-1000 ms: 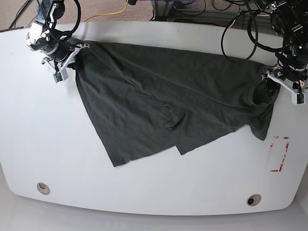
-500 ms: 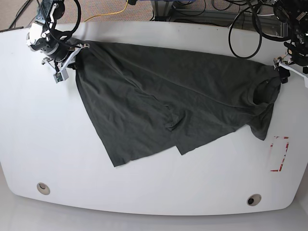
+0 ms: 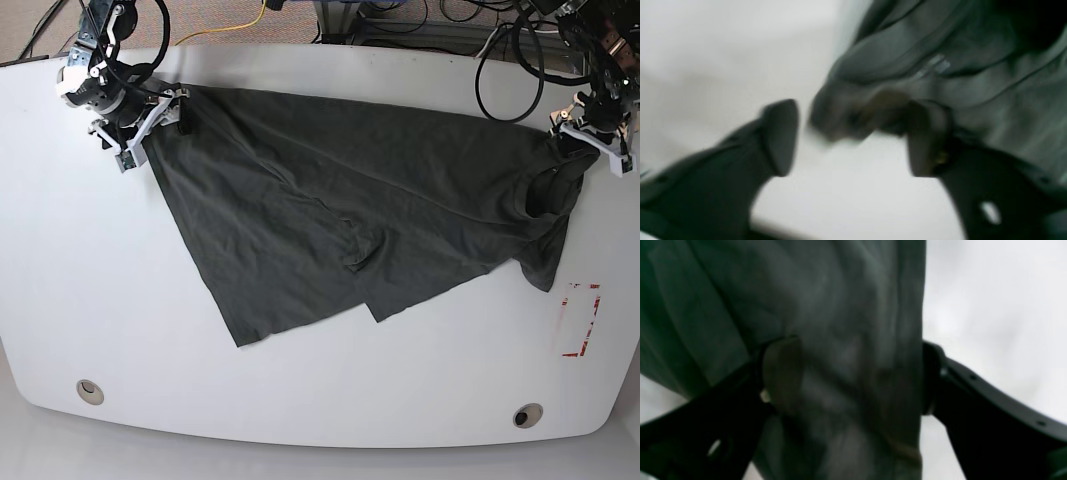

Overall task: Layout the t-shirt on the table in an organized manner, then fold the t-shirt properly
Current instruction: 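Drag the shirt with both grippers toward the table's middle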

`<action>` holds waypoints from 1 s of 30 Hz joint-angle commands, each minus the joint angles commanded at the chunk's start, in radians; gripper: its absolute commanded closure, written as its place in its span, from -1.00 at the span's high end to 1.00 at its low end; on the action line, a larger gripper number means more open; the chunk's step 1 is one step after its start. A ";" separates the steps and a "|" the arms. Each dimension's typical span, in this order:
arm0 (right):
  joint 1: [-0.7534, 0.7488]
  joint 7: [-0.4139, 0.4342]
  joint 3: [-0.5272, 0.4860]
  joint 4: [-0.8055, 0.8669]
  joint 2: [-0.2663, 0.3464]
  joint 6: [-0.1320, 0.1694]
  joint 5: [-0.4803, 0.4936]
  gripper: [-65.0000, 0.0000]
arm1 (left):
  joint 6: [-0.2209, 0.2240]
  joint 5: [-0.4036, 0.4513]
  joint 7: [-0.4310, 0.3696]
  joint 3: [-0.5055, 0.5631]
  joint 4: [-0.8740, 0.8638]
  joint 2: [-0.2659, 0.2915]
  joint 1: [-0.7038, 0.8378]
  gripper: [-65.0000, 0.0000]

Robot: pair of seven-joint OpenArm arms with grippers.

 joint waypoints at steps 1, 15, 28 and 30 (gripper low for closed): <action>-0.009 0.000 -0.003 0.020 0.000 0.000 0.000 0.43 | 0.000 0.000 0.000 0.020 -0.017 0.000 -0.020 -0.18; -0.104 0.000 -0.003 0.221 -0.044 0.000 0.002 0.44 | 0.000 0.003 -0.002 0.288 -0.238 -0.077 -0.239 -0.60; 0.069 0.000 -0.006 0.201 -0.091 0.000 -0.009 0.44 | 0.000 -0.002 -0.114 0.549 -0.407 -0.109 -0.420 -0.59; 0.124 0.000 -0.008 0.186 -0.092 0.000 -0.009 0.45 | 0.000 -0.003 -0.117 0.585 -0.414 -0.104 -0.436 -0.59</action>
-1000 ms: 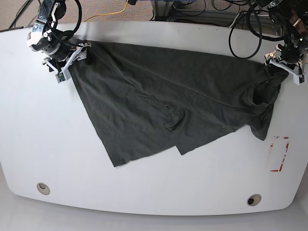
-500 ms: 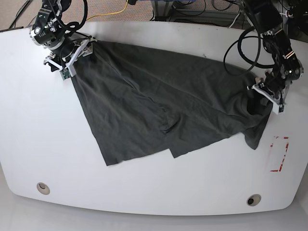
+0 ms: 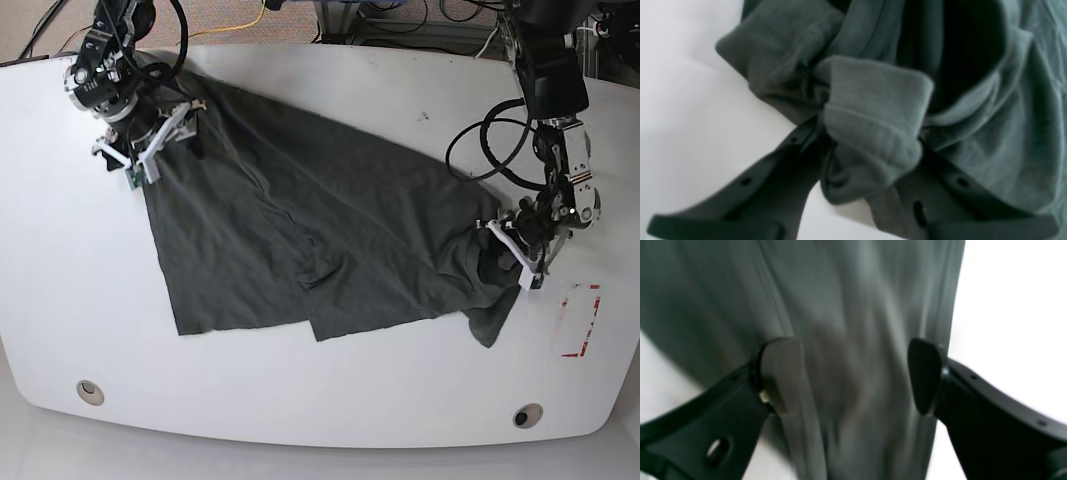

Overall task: Layout the t-shirt on the table in an organized manner, then fold the t-shirt properly
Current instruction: 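Drag the shirt with both grippers toward the table's middle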

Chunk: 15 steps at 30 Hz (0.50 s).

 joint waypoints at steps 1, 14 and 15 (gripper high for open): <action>0.043 0.000 -0.002 -0.014 0.000 0.000 0.000 0.45 | 0.000 0.000 0.000 0.021 0.000 0.002 -0.008 -0.59; 0.445 0.005 -0.161 -0.390 0.035 0.000 -0.003 0.44 | -0.002 -0.002 0.011 0.068 0.158 0.038 0.006 -0.25; 0.486 0.008 -0.181 -0.453 0.043 0.000 -0.003 0.44 | -0.002 -0.002 0.029 0.066 0.204 0.037 0.031 -0.12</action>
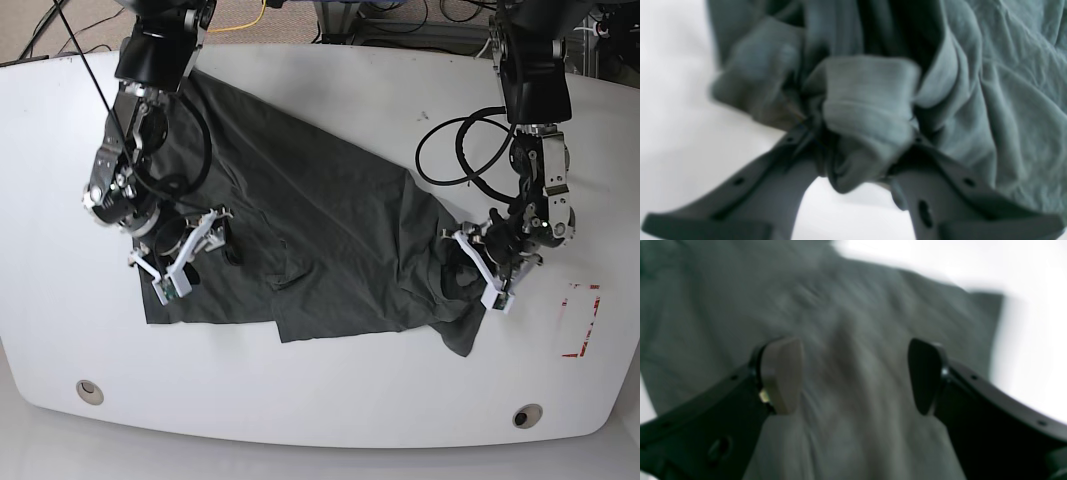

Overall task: Layout the t-shirt on the table in an organized manner, then fold the t-shirt properly
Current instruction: 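Drag the shirt with both grippers toward the table's middle, then lift the shirt with both grippers and carry it toward the robot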

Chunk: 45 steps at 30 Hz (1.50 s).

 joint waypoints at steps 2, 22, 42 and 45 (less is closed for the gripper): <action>0.054 0.015 -0.023 -0.068 0.011 0.000 0.000 0.44 | 0.000 0.000 0.018 -0.011 0.051 0.000 0.020 0.02; 0.247 0.443 -0.292 -0.681 0.135 0.000 -0.003 0.44 | -0.002 0.000 0.135 -0.167 0.462 0.000 0.261 0.19; 0.176 0.568 -0.285 -0.733 0.092 0.000 -0.250 -0.72 | -0.002 -0.002 0.132 -0.170 0.474 0.003 0.344 0.19; 0.163 0.562 -0.284 -0.732 0.098 0.000 -0.250 -1.00 | -0.002 -0.002 0.132 -0.170 0.474 0.002 0.341 0.19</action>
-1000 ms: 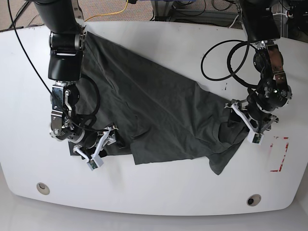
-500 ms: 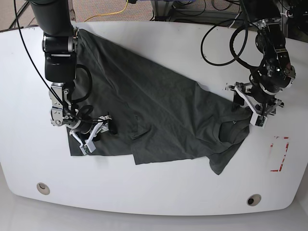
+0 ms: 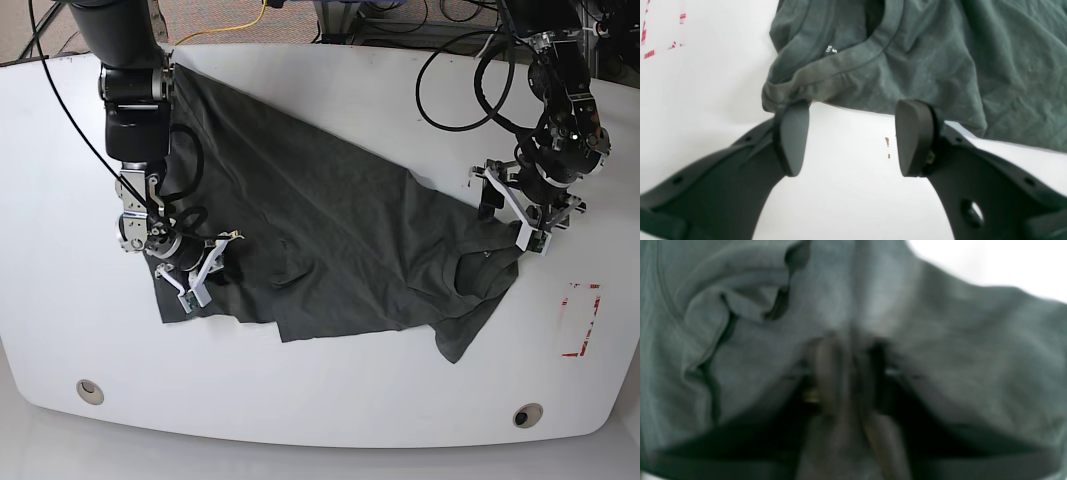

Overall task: Layout the t-shirt on the table in an organized manner, then fold the t-shirt properly
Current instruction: 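Lift the shirt with both grippers and carry it toward the robot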

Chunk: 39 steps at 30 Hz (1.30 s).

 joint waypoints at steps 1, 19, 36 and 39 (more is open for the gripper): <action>-0.008 -0.002 0.000 0.002 0.000 0.000 0.003 -1.00 | 0.000 0.000 0.000 0.000 0.000 0.000 0.000 0.19; -0.477 -0.242 0.241 0.640 -0.048 0.000 0.000 -1.00 | 0.000 -0.011 0.000 0.153 -0.006 0.054 -0.023 0.19; -0.660 -0.288 0.262 0.852 -0.112 0.000 -0.002 -0.78 | 0.000 -0.083 0.002 0.423 -0.092 0.160 0.012 0.19; -0.657 -0.318 0.261 0.870 -0.109 0.000 -0.002 -0.30 | 0.000 -0.083 0.002 0.465 -0.150 0.160 0.014 0.19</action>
